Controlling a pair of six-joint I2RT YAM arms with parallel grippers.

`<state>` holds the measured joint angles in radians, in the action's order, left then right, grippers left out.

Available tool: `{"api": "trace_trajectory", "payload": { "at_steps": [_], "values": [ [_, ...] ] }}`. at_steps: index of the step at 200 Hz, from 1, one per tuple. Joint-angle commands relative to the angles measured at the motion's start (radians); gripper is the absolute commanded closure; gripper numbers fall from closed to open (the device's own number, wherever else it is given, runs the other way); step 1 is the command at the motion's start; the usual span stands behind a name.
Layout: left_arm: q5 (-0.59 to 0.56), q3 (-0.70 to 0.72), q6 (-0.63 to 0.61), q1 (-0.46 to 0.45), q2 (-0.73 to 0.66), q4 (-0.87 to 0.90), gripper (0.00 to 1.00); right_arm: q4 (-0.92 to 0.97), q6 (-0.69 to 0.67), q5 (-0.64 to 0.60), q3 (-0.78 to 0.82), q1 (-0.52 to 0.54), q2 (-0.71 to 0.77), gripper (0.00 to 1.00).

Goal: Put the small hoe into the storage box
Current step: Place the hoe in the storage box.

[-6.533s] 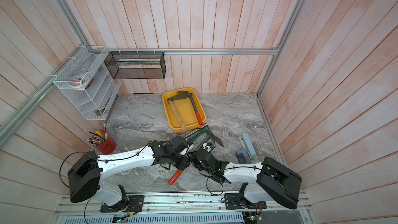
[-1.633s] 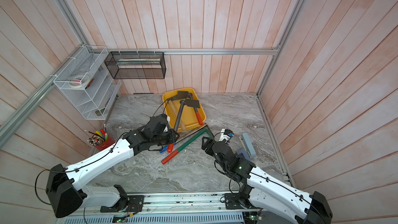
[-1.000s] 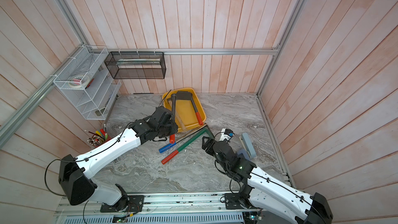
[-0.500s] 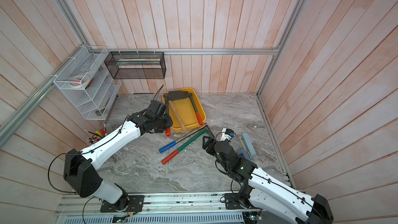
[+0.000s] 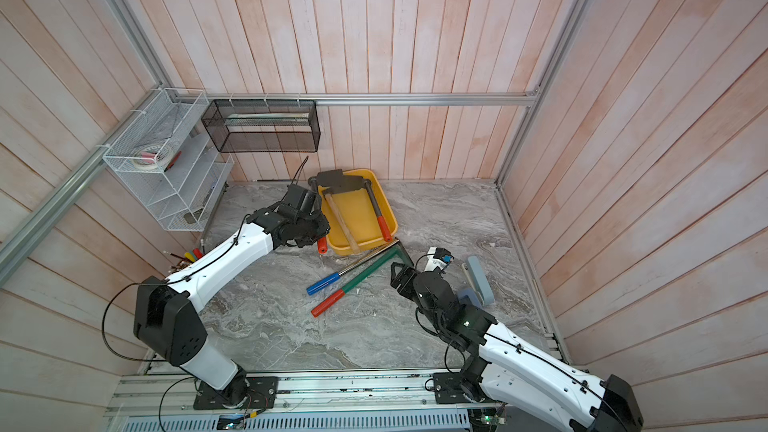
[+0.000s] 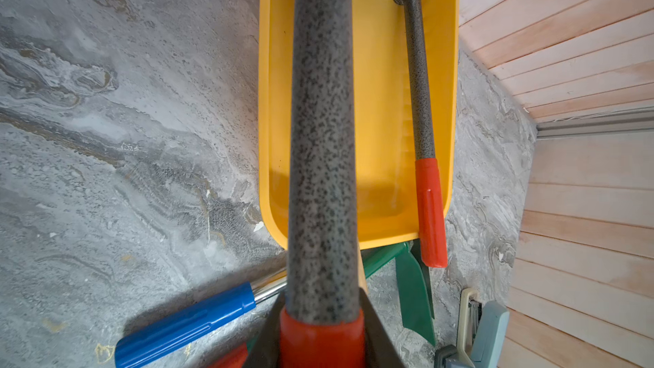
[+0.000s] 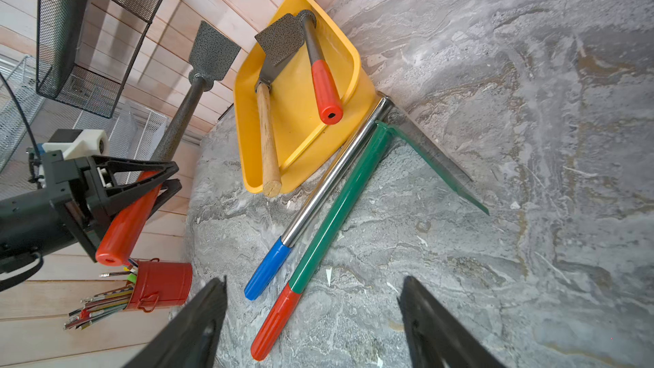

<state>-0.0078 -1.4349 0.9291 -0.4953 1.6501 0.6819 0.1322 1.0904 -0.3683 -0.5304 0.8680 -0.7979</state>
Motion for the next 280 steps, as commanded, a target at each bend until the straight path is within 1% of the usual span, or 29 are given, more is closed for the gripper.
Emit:
{"api": "trace_trajectory", "payload": {
  "at_steps": [1,47,90,128,202,280],
  "values": [
    [-0.021,-0.054,-0.009,0.012,0.014,-0.120,1.00,0.010,-0.014,0.004,-0.011,-0.005,0.019,0.20],
    [-0.014,-0.093,0.019,0.023,0.072,-0.145,1.00,0.013,-0.012,0.008,-0.008,-0.005,0.032,0.20],
    [-0.031,-0.152,0.015,0.031,0.127,-0.134,1.00,0.021,-0.006,0.008,0.003,-0.005,0.056,0.20],
    [-0.015,-0.177,0.020,0.047,0.171,-0.159,1.00,0.037,0.000,-0.001,0.010,-0.005,0.082,0.20],
    [-0.014,-0.212,0.028,0.055,0.227,-0.191,1.00,0.056,0.014,-0.001,0.029,-0.006,0.120,0.20],
    [-0.029,-0.217,0.050,0.060,0.247,-0.236,1.00,0.061,0.019,0.000,0.035,-0.006,0.128,0.20]
  ]
}}
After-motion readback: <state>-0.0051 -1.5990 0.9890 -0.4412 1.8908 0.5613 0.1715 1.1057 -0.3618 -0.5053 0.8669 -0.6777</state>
